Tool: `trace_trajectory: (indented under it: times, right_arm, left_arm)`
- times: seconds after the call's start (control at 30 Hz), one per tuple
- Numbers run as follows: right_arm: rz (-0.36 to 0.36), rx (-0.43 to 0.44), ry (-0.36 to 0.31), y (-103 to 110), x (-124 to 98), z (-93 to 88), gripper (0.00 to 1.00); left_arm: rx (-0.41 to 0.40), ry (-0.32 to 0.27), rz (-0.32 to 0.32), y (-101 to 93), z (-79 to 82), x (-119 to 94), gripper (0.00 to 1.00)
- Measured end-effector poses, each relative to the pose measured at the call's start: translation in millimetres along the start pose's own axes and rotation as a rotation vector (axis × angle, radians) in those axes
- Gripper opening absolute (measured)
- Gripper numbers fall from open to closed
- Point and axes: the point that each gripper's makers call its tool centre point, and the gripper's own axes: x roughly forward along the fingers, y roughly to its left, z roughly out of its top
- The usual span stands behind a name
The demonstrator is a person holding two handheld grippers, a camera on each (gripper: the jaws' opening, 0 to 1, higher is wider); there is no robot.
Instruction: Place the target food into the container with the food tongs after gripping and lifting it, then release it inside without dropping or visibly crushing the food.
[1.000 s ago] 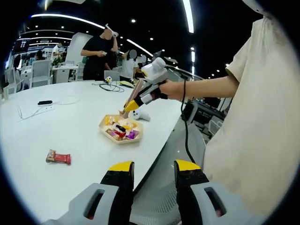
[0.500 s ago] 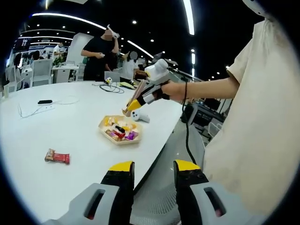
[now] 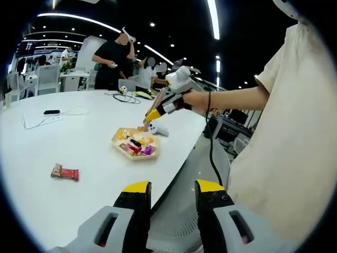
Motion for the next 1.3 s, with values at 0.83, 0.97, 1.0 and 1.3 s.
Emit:
trace_trajectory:
  times: [0.83,0.97,1.0,1.3]
  right_arm:
    - [0.016,0.025,-0.022,8,6,5.0,0.21]
    - [0.021,0.019,-0.02,10,8,6.4,0.21]
    - [0.022,0.021,-0.023,10,9,7.5,0.21]
    - [0.034,0.004,-0.025,14,14,15.4,0.21]
  left_arm:
    - [0.007,0.012,0.023,3.2,-4.2,-2,0.31]
    - [0.004,0.013,0.024,3.0,-5.0,-2,0.31]
    - [0.002,0.013,0.025,3.0,-5.4,-2,0.31]
    - [-0.01,0.012,0.033,4.2,-8.7,-4,0.32]
